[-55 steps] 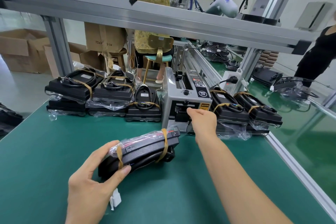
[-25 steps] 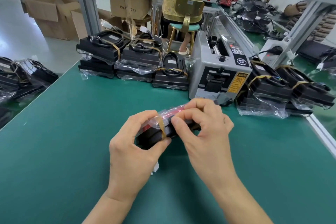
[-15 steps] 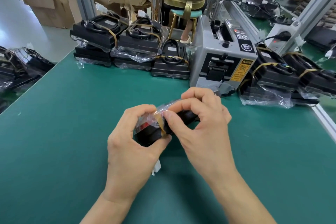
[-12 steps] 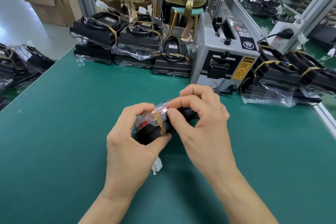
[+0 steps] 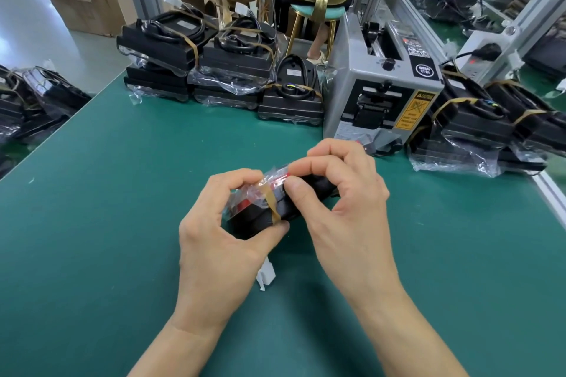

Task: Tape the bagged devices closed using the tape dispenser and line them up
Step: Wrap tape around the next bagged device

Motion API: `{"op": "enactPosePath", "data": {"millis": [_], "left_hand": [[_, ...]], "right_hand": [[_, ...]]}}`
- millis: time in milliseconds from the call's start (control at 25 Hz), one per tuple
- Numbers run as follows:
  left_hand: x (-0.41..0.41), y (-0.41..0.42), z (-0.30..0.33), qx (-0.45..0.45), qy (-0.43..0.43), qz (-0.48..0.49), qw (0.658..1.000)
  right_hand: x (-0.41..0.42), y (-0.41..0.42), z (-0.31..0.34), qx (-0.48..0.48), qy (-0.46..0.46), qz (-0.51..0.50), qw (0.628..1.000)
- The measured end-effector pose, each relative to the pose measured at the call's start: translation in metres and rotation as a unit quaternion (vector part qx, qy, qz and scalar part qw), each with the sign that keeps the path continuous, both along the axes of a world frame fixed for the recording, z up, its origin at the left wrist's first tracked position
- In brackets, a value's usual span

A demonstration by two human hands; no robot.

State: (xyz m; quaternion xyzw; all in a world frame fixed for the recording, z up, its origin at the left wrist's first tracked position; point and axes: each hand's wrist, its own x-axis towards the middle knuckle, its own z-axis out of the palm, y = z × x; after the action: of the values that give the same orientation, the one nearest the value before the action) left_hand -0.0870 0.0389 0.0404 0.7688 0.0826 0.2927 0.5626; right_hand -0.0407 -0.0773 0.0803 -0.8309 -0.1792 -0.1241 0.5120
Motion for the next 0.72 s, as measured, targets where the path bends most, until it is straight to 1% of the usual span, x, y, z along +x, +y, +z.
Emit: {"op": "enactPosePath", "data": {"millis": [120,320,520,640,720], "left_hand": [[0.0,0.001,0.0,0.0,-0.001,-0.004,1.0],[0.001,0.001,-0.001,0.002,-0.003,0.0,1.0],[0.0,0.005,-0.003,0.001,0.0,-0.002,1.0],[0.002,0.014,-0.004,-0.055,0.002,-0.022,0.998],[0.004,0.026,-0.003,-0.1,-0.007,-0.04,0.994]], "right_hand": [[0.0,0.001,-0.001,0.008,0.004,0.005,1.0],[0.0,0.001,-0.001,-0.039,0.001,-0.008,0.999],[0.011,-0.006,0.001,-0.02,-0.037,-0.036,0.998],[0.017,-0.034,0.0,0.028,-0.061,-0.067,0.995],[0.02,-0.054,-0.002,0.034,-0.05,-0.073,0.996]]}}
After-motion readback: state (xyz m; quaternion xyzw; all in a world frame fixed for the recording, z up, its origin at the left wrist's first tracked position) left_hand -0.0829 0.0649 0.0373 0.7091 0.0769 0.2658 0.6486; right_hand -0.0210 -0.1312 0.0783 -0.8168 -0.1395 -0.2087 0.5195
